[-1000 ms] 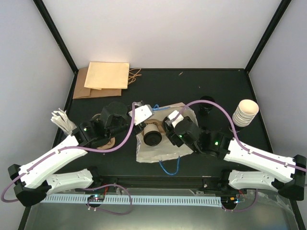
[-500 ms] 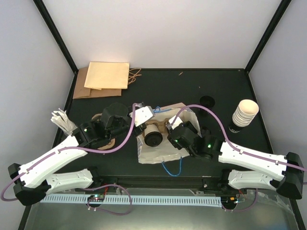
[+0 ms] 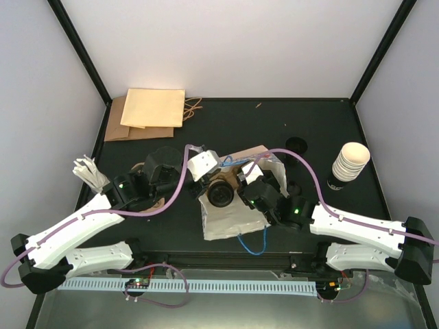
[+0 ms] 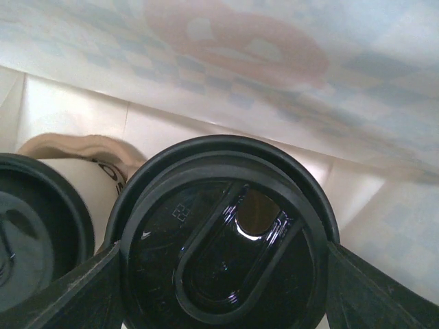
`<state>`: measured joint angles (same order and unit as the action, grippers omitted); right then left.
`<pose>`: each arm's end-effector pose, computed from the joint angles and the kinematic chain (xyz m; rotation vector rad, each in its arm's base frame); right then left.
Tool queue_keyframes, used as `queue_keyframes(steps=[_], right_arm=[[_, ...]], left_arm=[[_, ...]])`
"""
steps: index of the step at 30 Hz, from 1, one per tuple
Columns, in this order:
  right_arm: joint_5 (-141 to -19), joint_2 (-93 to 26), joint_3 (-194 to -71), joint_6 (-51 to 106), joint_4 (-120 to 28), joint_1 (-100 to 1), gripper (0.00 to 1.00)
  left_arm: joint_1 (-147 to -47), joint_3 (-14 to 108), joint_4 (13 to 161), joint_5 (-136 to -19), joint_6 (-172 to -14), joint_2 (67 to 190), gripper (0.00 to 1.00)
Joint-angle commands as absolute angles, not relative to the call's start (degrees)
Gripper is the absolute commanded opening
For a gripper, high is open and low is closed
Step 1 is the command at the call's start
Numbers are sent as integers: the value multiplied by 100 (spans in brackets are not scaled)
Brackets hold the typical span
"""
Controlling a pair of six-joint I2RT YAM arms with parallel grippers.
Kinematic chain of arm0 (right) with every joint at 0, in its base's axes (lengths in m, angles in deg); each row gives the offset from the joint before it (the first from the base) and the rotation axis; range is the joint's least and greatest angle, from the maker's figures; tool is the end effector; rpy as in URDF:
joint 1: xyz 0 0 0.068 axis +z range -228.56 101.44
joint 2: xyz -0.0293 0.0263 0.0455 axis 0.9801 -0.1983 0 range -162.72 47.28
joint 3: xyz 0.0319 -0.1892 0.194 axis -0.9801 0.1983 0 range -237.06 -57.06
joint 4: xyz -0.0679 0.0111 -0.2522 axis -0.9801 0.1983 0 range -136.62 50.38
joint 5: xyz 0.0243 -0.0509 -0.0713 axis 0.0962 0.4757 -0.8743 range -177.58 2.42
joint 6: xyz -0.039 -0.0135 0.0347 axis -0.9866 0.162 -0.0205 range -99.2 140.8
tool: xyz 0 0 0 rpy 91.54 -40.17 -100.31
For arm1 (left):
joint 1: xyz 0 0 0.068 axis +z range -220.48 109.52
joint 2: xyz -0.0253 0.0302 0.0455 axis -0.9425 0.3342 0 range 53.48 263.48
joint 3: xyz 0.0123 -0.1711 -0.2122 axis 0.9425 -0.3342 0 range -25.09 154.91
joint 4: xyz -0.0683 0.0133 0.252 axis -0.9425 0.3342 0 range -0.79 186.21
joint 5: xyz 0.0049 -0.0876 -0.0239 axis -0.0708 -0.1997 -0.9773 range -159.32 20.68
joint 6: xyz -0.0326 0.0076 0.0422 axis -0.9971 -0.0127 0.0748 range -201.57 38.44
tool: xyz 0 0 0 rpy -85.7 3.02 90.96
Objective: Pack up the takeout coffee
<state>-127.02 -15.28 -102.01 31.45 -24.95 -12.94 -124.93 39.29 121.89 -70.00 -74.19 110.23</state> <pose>0.1149 0.1988 0.2666 -0.6381 1.9816 0.0219 0.1214 -0.1706 0.3800 1.0594 1.7540 -0.5321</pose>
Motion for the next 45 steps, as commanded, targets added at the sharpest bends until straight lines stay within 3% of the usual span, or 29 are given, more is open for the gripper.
queue_keyframes(steps=[1,31,45], right_arm=[[-12830,-1472,-10156,3147,-3059,-1316,61],[-12330,-2357,-9950,3452,-2809,-1380,60],[-10813,-3325,-11160,3256,-1945,-2256,60]], left_arm=[[-12515,4278,12020,-7371,-7829,11024,4],[-12222,4436,12322,-7580,-8252,11279,4],[-11180,4747,12733,-8392,-8547,11778,2]])
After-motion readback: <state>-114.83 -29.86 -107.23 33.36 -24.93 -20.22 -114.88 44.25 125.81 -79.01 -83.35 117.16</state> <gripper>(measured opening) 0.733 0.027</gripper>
